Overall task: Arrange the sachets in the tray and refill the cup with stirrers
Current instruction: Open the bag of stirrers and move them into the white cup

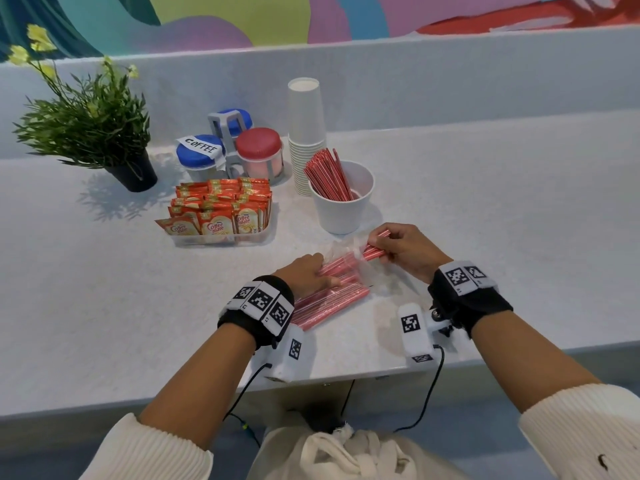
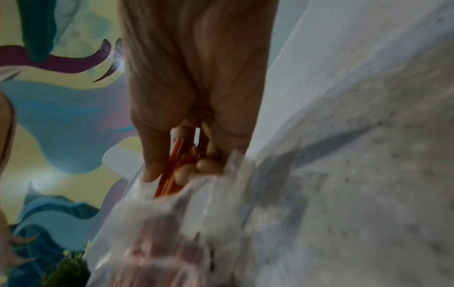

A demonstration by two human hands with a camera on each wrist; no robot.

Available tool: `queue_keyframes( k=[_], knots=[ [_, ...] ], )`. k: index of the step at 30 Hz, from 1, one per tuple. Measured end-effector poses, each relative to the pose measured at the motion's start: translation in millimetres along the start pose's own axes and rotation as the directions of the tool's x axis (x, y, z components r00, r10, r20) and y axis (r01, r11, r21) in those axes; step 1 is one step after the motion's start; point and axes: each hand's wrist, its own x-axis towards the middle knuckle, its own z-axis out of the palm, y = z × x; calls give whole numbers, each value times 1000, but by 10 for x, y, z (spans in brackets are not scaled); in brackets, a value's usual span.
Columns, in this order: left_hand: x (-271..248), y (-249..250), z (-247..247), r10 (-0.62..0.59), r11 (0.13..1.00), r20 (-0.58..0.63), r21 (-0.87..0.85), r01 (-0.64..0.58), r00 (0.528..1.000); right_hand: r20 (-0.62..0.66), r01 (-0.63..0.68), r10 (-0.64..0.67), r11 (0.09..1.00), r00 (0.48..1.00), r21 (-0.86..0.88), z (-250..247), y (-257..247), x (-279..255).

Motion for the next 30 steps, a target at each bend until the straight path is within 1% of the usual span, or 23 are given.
queue_keyframes(
  k=[2, 4, 6, 8, 12, 14, 17, 20, 21, 22, 24, 26, 27, 28, 30],
  knots=[
    [0, 24, -6, 3, 1000, 2, 15, -3, 1000, 36, -60, 62, 997, 997, -50, 94, 19, 9],
    [13, 20, -1, 9, 1000, 1, 11, -9, 1000, 13, -63, 64, 991, 998, -117, 182, 63, 20],
    [21, -12, 12, 5, 1000, -1, -10, -5, 1000, -50, -16, 9, 988, 999, -152, 201, 39, 8],
    [22, -55, 9, -9, 999, -5, -40, 9, 1000, -130, 56, -74, 989, 989, -138, 175, -29, 0],
    [38, -59, 0, -19, 998, -3, -62, 18, 1000, -253, 190, -216, 974, 943, -123, 203, -161, -29],
    [63, -34, 3, -9, 998, -23, -70, 7, 1000, -288, 217, -233, 972, 929, -87, 286, -198, -33],
    [145, -35, 68, 27, 996, -59, -87, -33, 998, -277, 226, -190, 968, 942, 104, 472, -207, -41],
    [116, -3, 81, 17, 997, -74, -79, -23, 997, -154, 158, -121, 952, 981, 261, 614, -122, -33],
    [82, 9, 75, 7, 998, -87, -67, -13, 996, -113, 143, -115, 949, 987, 282, 639, -102, -31],
    [44, 29, 67, -3, 998, -98, -56, -2, 995, -105, 140, -116, 955, 988, 262, 643, -89, -9],
    [-19, 53, 53, -33, 999, -124, -30, 29, 992, -182, 160, -130, 974, 975, 161, 611, -127, 40],
    [-85, 68, 33, -52, 998, -178, 24, 57, 983, -269, 191, -157, 976, 950, 103, 560, -223, 62],
    [-126, 75, 14, -36, 998, -238, 46, 48, 971, -301, 211, -175, 974, 937, 89, 531, -278, 65],
    [-163, 70, -8, -15, 998, -312, 56, 34, 950, -330, 226, -191, 972, 925, 71, 499, -325, 76],
    [-222, 67, -58, 46, 998, -453, 65, -19, 890, -388, 244, -219, 970, 895, 15, 447, -415, 88]
  ],
)
